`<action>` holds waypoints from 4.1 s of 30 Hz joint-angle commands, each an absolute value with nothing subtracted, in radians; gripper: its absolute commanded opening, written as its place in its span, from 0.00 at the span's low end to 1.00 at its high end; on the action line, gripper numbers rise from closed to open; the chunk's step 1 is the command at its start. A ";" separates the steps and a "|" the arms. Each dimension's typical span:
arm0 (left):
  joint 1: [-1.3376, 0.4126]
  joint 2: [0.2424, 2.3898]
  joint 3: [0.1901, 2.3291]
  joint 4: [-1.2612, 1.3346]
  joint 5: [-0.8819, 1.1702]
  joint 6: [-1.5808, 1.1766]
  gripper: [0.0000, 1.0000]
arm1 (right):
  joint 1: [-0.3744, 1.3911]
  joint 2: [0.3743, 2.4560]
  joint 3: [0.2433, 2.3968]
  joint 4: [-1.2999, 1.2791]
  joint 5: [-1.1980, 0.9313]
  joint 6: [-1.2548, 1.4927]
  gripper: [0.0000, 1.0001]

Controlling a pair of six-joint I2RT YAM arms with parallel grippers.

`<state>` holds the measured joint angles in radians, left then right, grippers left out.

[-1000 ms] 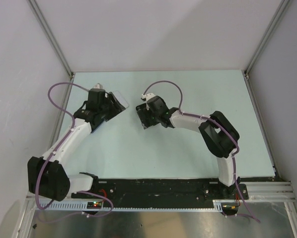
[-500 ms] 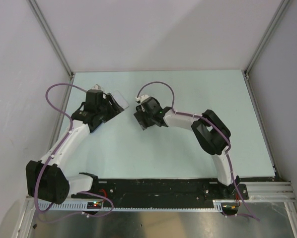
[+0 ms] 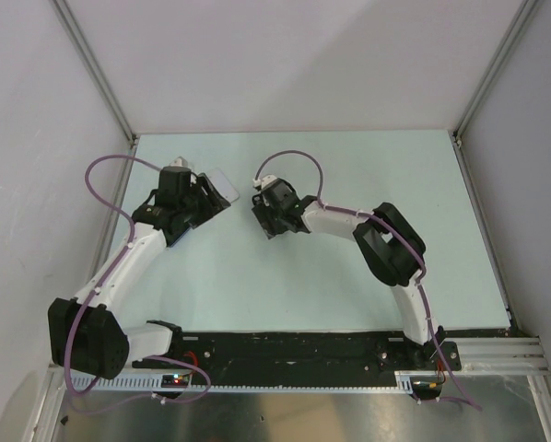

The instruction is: Put the phone into the phone case

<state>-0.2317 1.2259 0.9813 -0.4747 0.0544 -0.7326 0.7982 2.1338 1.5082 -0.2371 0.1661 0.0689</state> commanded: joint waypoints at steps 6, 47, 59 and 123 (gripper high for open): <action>-0.221 1.217 1.014 -0.465 0.077 -0.724 0.64 | 0.659 2.013 1.530 -0.332 -0.255 0.215 0.52; -0.271 1.518 1.028 -0.336 0.111 -0.803 0.65 | 0.431 2.101 0.969 0.555 -0.794 1.447 0.89; -0.344 1.714 1.165 -0.287 0.146 -0.828 0.63 | 0.380 2.001 0.962 0.230 -0.730 1.247 0.90; 0.228 1.798 1.303 -0.539 -0.164 -0.779 0.61 | 0.565 1.871 1.290 -0.284 -0.013 0.525 0.24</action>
<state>0.2214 1.7557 1.2255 -0.5396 -0.1154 -0.7208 0.5728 1.9408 1.2942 -0.3218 0.0151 0.5335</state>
